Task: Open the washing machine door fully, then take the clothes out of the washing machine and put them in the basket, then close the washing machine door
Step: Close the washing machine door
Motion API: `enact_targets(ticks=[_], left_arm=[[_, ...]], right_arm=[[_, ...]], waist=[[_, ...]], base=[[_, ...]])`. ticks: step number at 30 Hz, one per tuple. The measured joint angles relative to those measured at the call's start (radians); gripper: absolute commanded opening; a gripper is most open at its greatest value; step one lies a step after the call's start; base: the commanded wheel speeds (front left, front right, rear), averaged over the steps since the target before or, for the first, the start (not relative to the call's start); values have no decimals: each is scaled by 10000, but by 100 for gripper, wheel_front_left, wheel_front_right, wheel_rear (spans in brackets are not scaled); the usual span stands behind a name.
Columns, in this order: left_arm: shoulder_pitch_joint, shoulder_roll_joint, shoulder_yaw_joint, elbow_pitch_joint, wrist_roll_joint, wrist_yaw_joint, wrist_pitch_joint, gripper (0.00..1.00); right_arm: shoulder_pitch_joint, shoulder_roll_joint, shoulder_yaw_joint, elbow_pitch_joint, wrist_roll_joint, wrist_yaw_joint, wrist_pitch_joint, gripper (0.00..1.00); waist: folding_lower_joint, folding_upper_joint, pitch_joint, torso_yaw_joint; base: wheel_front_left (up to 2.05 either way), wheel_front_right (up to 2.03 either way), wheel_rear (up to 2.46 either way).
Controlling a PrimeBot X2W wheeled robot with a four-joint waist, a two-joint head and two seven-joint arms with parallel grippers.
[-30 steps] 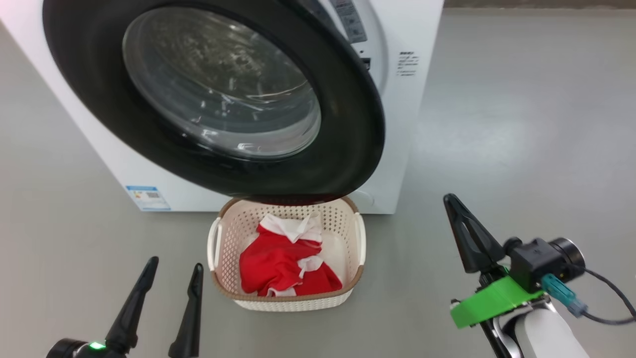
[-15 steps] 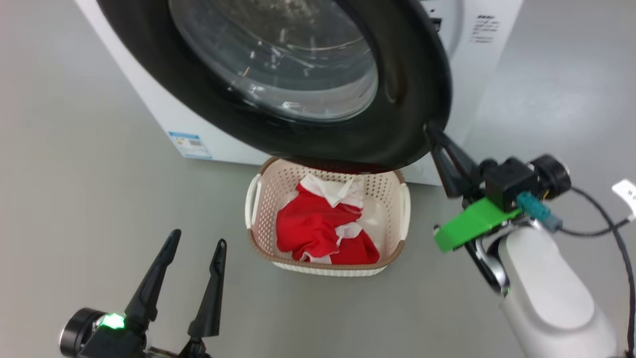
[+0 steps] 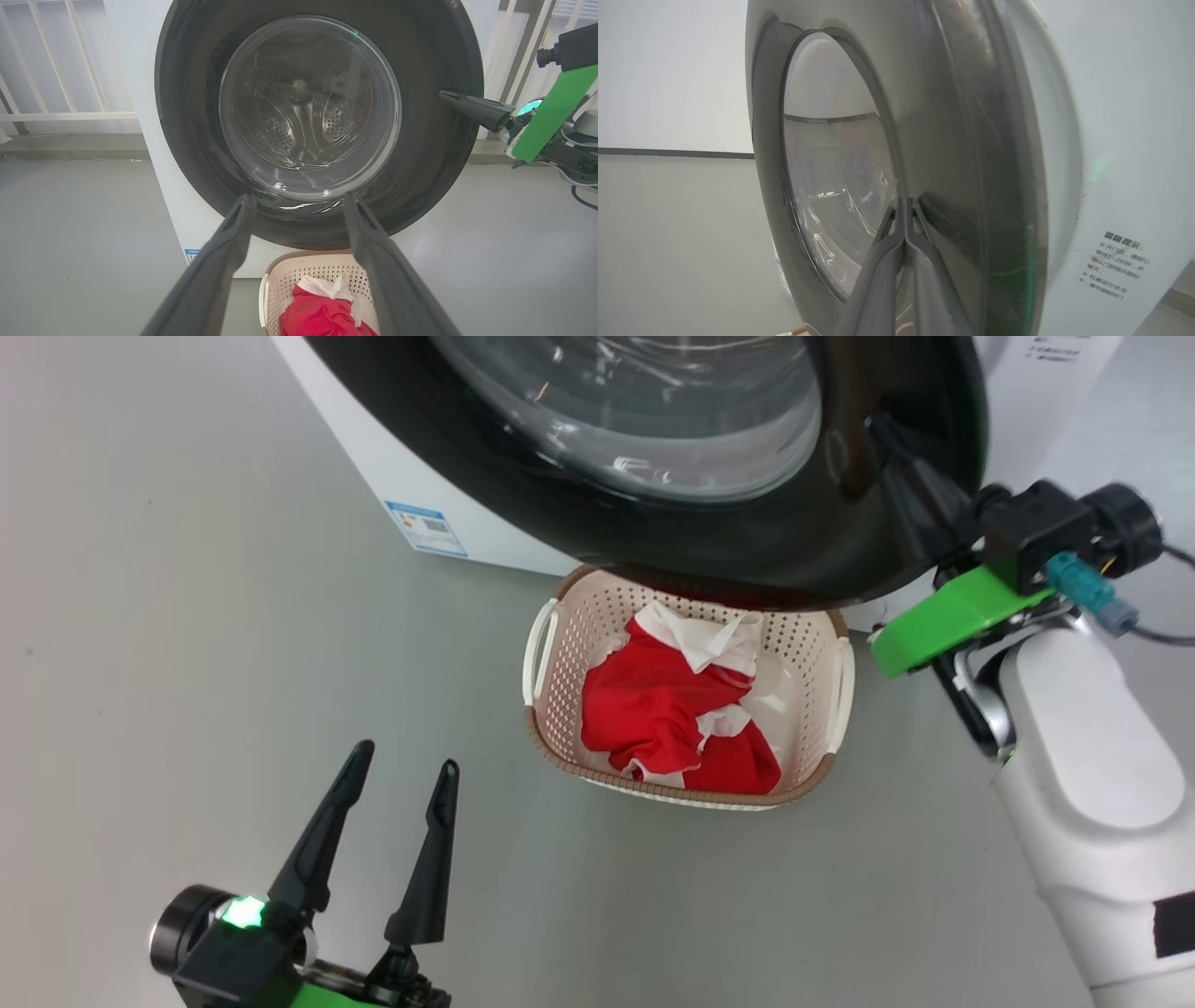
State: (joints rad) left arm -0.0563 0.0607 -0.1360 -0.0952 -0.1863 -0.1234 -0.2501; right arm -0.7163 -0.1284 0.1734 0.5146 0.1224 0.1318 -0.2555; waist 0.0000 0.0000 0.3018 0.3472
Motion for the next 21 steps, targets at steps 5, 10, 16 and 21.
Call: enact_targets(ticks=[5,10,16,21], left_arm=[[-142,-84,-69,25,0,-2,-25,100],[-267,-123,-109,159,-17,-2,-25,100],[-465,-150,-184,217,-140,-4,-27,100],[-489,-165,-173,215,-173,-4,-27,100]], right_arm=[[-523,-176,-244,113,-17,2,0,0],[-1183,-247,-495,426,90,2,0,0],[-1990,-443,-892,922,4,2,0,0],[-2294,-301,-1707,934,-493,90,-12,0]], waist=[[0,0,281,196],[0,0,515,291],[0,0,653,471],[0,0,714,645]], base=[[0,0,0],[0,0,0],[0,0,0],[0,0,0]])
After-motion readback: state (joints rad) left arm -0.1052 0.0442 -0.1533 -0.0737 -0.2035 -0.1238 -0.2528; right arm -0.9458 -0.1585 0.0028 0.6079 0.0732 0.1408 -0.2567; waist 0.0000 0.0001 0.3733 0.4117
